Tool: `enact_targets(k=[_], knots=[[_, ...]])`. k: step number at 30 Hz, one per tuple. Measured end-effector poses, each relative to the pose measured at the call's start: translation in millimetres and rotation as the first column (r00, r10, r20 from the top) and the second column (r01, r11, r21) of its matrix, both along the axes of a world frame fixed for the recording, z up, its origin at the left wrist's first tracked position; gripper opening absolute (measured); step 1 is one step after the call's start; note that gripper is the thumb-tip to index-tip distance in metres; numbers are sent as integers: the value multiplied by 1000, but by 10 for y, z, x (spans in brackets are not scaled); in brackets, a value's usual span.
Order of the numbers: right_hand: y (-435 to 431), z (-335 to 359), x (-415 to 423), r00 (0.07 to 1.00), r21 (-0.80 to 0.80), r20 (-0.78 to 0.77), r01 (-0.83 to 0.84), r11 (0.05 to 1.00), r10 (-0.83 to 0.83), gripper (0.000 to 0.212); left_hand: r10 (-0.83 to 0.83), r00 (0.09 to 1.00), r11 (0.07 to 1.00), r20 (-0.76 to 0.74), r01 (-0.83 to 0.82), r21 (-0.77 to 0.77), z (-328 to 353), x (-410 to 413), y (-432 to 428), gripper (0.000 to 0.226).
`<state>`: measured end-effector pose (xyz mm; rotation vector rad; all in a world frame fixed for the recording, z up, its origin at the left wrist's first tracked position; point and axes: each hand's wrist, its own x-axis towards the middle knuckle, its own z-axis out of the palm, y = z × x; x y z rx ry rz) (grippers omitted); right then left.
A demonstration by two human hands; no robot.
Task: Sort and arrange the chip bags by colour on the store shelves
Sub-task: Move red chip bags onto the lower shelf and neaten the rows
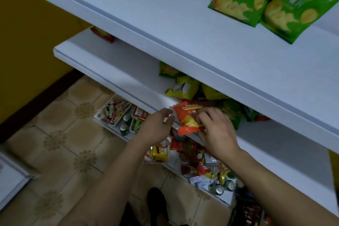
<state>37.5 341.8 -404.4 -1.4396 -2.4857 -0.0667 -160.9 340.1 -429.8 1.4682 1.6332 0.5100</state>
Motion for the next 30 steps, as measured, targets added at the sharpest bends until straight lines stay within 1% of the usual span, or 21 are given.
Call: enact_targets(k=[2,4,6,8,10,11,14,16,19,23,25,27,29,30], knots=[[-43,48,-64,999,27,-23,-44,999,44,39,115,984,992,136,-106,-72,145,-72,-46,42],[-92,90,-152,995,55,-34,-94,994,96,40,234,936,965,263,-190,-181,275,-144,-114,49],[-131,138,-261,990,79,-39,-134,988,137,38,343,866,924,362,-243,-296,387,-212,-186,60],[-157,188,-380,985,83,-38,-167,982,171,36,442,767,885,465,-288,-366,472,-271,-238,66],[-162,243,-496,983,55,-33,-179,982,181,36,507,659,859,555,-331,-391,539,-316,-271,63],[-153,269,-545,985,32,-18,-171,985,172,38,523,620,851,585,-348,-393,559,-333,-282,58],[-103,334,-638,990,-70,63,-122,990,126,44,548,560,836,621,-398,-378,572,-361,-309,43],[-96,341,-648,989,-160,104,-88,983,106,44,566,540,822,623,-429,-375,527,-370,-319,41],[-140,311,-617,989,-249,128,-44,968,78,50,599,521,795,608,-478,-375,436,-387,-323,47],[-209,273,-566,994,-339,112,31,940,7,60,596,512,795,619,-483,-367,308,-453,-287,55],[-232,274,-556,996,-397,80,72,915,-44,64,572,525,813,630,-463,-353,277,-500,-269,56],[-231,269,-572,997,-443,30,72,894,-66,65,546,531,829,648,-455,-325,279,-566,-260,48],[-206,291,-634,987,-508,-87,70,859,-132,63,520,542,842,660,-457,-287,276,-650,-248,42],[-178,313,-686,971,-535,-155,74,842,-184,61,504,563,850,655,-459,-260,281,-702,-244,40]])
